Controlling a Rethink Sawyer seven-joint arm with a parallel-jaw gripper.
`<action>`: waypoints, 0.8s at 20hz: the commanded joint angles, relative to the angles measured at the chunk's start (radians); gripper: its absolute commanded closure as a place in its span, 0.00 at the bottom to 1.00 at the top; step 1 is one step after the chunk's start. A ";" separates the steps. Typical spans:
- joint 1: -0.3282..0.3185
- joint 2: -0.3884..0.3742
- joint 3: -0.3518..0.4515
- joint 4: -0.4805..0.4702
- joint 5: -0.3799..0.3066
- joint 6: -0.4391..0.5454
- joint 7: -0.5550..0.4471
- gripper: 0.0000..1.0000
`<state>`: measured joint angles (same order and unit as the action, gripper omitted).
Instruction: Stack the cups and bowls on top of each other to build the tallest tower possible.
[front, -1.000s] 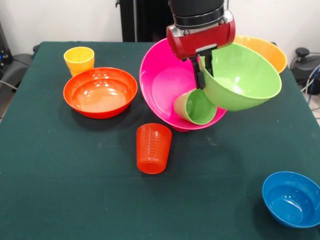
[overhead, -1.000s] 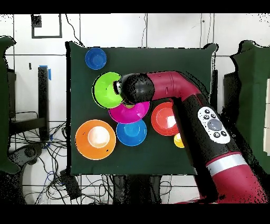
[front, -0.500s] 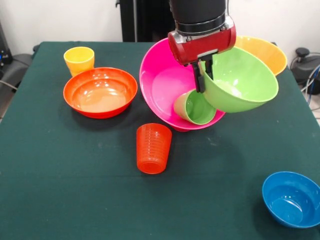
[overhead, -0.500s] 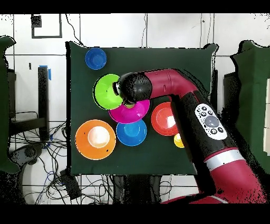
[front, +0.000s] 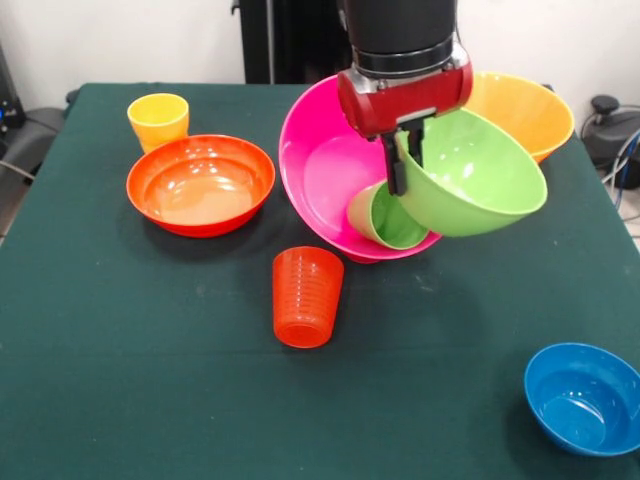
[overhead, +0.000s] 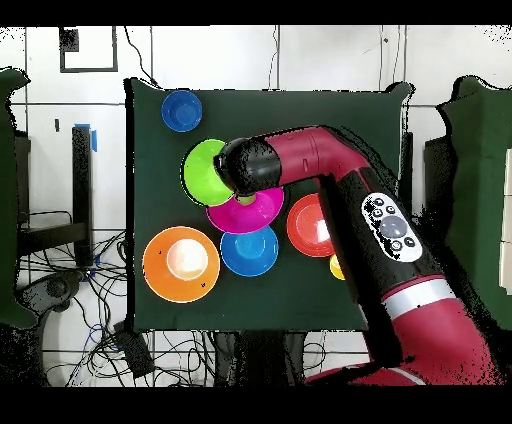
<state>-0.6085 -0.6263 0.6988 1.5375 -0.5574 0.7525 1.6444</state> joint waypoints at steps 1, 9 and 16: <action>0.058 0.068 -0.042 -0.116 -0.070 0.112 -0.144 1.00; 0.077 0.056 -0.082 -0.139 -0.075 0.135 -0.118 1.00; 0.091 0.087 -0.086 -0.211 -0.073 0.206 -0.174 1.00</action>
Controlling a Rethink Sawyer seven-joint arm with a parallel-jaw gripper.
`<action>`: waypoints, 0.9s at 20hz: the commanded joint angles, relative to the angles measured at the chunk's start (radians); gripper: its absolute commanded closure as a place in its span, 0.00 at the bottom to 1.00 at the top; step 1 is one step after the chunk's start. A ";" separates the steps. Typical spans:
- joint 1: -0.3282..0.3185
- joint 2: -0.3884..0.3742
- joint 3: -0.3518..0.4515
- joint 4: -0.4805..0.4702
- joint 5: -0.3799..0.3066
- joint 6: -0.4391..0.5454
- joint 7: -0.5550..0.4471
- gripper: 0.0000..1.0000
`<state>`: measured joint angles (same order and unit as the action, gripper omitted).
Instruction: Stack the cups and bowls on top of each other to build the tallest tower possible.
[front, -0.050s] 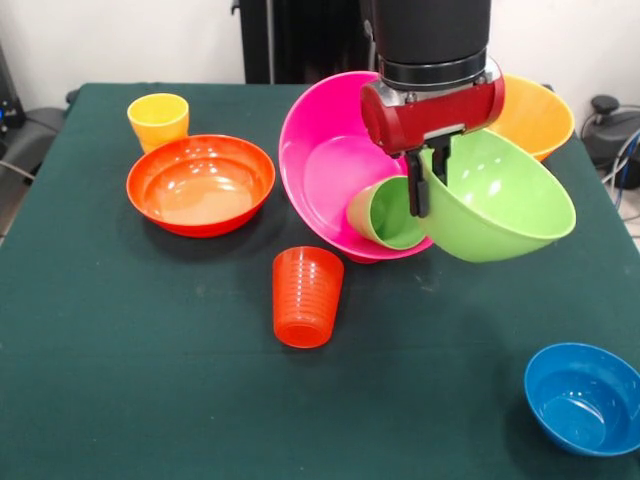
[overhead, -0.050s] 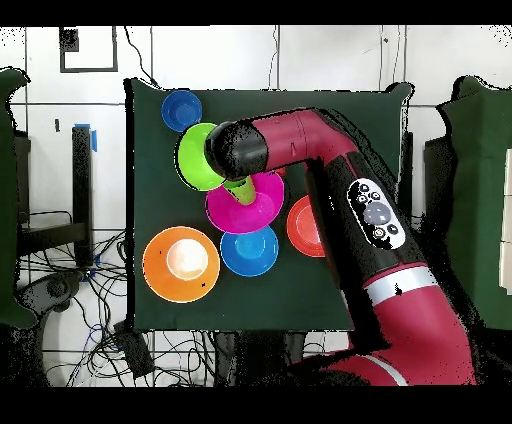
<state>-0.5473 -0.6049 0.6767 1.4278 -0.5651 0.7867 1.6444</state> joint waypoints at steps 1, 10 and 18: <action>0.031 0.067 -0.064 -0.107 -0.068 0.177 -0.177 1.00; 0.025 0.077 -0.056 -0.121 -0.082 0.199 -0.184 1.00; 0.007 0.078 -0.047 -0.109 -0.088 0.202 -0.218 1.00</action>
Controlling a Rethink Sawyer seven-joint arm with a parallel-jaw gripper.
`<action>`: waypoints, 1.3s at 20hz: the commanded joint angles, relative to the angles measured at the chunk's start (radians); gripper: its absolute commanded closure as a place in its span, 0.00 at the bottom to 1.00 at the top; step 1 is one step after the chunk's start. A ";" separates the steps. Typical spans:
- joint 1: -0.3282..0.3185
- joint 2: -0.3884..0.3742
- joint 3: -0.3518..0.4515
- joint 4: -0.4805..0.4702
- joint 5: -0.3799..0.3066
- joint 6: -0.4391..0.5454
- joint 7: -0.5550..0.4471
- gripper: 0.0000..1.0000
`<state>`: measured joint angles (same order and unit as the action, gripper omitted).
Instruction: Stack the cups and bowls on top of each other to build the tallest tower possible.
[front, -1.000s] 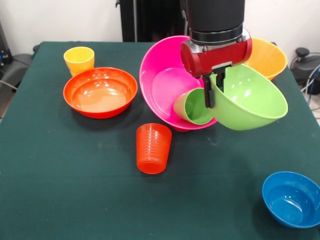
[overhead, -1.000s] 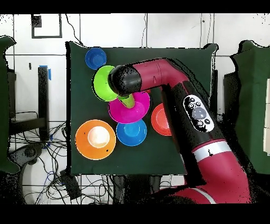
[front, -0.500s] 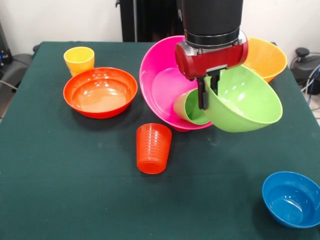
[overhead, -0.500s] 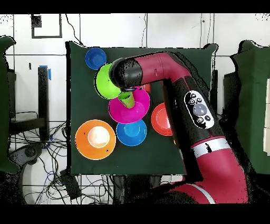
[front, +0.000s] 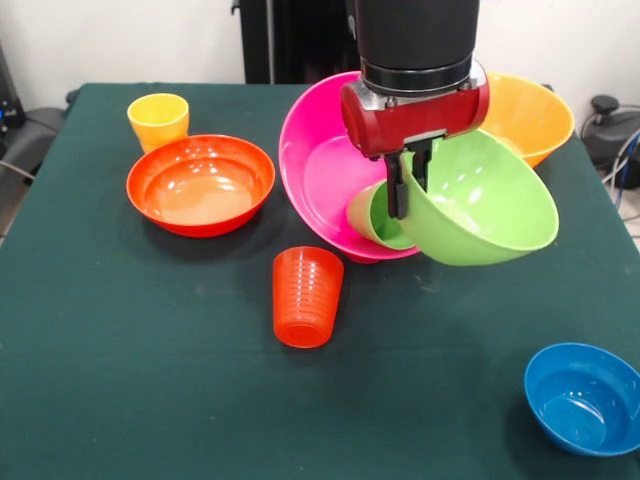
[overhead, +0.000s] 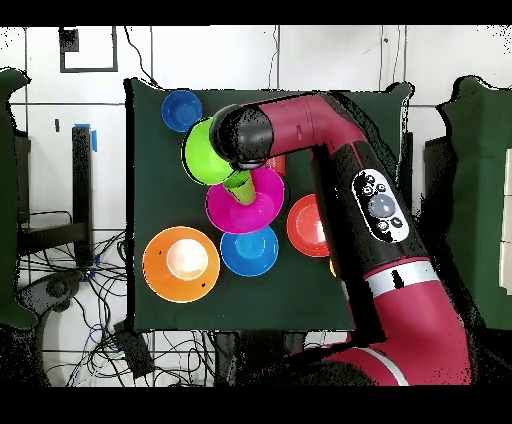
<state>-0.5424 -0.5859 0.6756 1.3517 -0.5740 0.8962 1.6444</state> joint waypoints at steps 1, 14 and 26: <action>-0.002 0.059 -0.045 -0.029 -0.078 0.090 -0.220 1.00; -0.036 0.075 -0.017 -0.020 -0.061 0.127 -0.282 1.00; -0.089 0.073 0.047 0.046 -0.066 0.067 -0.360 1.00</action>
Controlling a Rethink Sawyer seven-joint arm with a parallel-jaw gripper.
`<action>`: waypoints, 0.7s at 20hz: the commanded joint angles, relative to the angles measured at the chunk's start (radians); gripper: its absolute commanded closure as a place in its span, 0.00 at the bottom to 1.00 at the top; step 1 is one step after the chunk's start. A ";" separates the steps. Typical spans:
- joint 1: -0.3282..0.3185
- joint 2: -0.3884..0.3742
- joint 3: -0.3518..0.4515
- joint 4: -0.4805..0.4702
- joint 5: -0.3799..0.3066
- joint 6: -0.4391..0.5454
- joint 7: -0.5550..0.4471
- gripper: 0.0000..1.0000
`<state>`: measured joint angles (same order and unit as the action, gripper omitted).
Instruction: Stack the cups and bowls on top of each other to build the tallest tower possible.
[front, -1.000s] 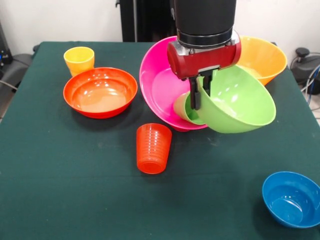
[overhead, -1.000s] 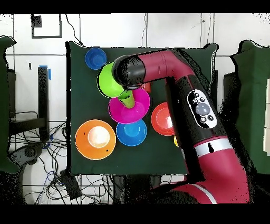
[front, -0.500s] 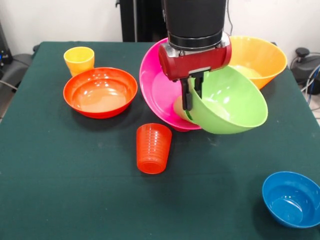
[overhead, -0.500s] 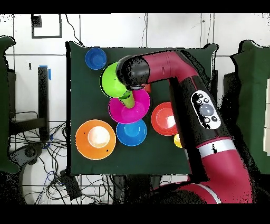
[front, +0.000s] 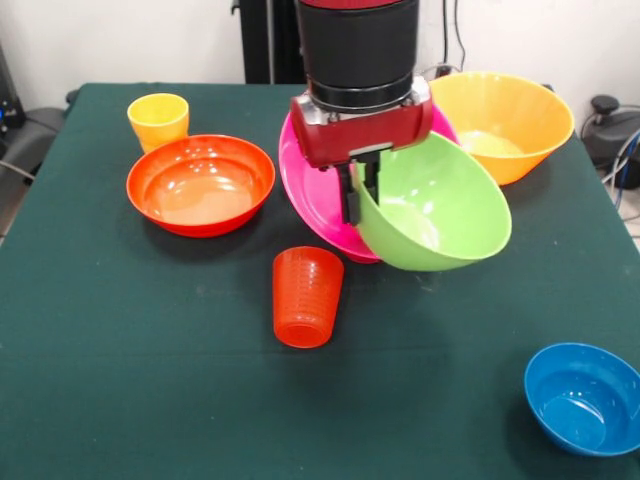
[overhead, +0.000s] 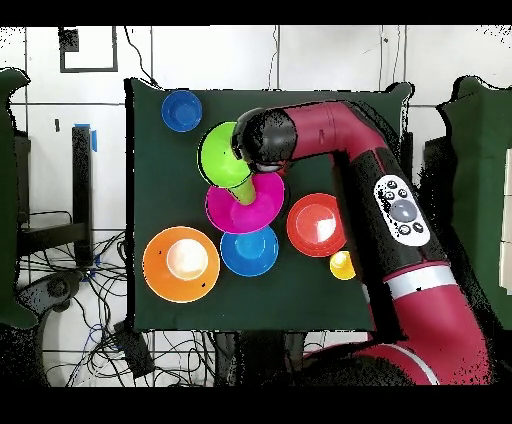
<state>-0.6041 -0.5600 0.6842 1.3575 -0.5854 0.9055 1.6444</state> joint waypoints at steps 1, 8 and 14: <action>-0.035 0.048 0.047 0.047 -0.054 0.050 -0.367 1.00; -0.081 0.052 0.108 0.099 -0.063 -0.011 -0.413 1.00; -0.098 0.054 0.143 0.131 -0.080 -0.049 -0.420 1.00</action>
<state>-0.7051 -0.5585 0.7624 1.4077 -0.5911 0.9051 1.5649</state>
